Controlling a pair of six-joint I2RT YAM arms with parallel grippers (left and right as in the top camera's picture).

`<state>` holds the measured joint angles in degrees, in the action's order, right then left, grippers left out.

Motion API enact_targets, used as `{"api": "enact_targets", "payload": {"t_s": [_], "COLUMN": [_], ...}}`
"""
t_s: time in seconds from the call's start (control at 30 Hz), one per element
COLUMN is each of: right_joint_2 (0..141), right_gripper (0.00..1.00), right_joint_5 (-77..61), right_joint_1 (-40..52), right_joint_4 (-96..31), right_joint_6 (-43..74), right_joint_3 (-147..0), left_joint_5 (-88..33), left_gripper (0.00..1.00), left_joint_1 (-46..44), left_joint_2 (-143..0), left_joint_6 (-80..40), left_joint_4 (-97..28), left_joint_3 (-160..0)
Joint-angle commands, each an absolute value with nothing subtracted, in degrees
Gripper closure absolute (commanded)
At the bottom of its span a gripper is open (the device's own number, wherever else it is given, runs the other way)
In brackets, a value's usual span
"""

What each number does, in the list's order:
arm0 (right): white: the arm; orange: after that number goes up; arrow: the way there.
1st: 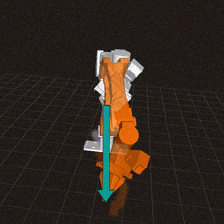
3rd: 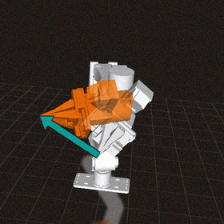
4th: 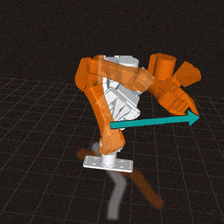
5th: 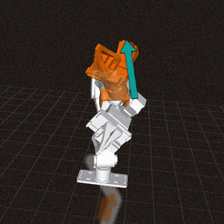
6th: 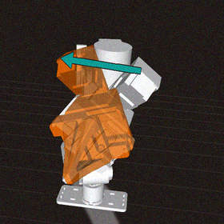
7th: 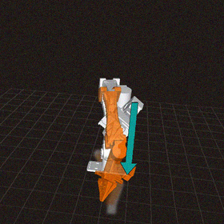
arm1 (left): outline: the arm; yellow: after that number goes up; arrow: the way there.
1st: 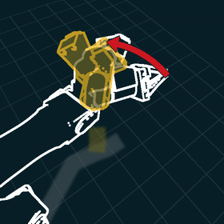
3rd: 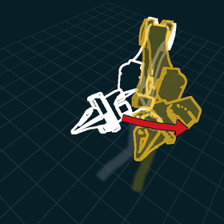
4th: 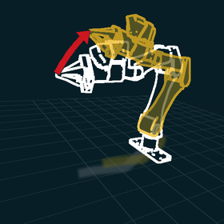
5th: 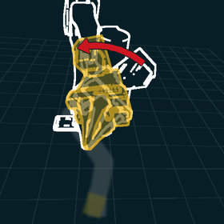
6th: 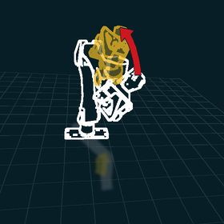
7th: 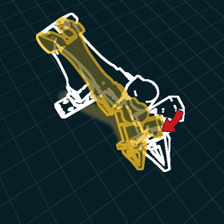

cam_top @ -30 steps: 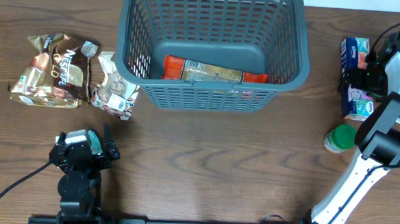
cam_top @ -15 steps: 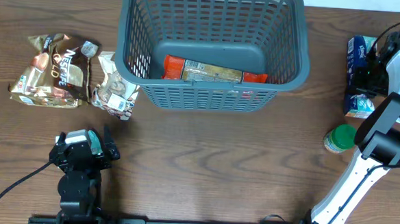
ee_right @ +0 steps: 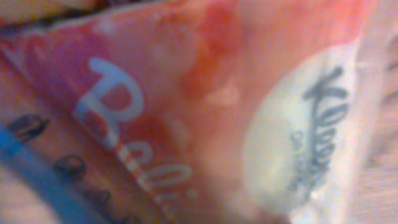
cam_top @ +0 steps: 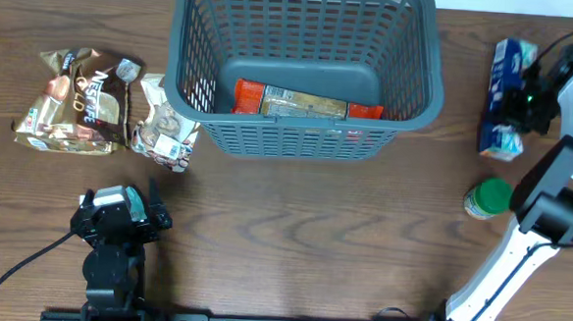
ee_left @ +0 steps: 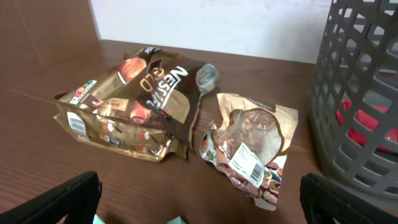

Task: Pack container
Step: 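Grasp the blue-and-white box with the right gripper, then lift the box with the right gripper and carry it into the basket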

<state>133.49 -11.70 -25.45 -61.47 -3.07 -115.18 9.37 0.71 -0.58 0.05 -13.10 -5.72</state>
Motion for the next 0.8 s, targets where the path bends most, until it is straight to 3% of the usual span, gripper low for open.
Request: {"api": "enact_targets", "payload": {"t_s": [0.0,0.4,0.77], "right_joint_2": [119.04,90.06,82.11], "right_gripper": [0.99,0.98,0.99], "right_joint_5": [-15.44,-27.24,-23.24], "right_joint_1": [-25.02,-18.68,7.33], "right_joint_4": [-58.76,-43.75,-41.58], "right_joint_6": [-0.4,-5.17,-29.8], "right_joint_3": [-116.27,-116.27,-116.22], "left_joint_5": [9.58,9.58,9.58], "left_gripper": [0.01,0.01,0.02], "left_joint_1": [1.06,1.06,1.06], "left_joint_2": [-0.23,-0.23,-0.23], "left_joint_6": [0.62,0.62,0.62], "left_joint_4": [-13.58,-13.58,-13.58], "left_joint_3": [-4.27,-4.27,-4.27]}}
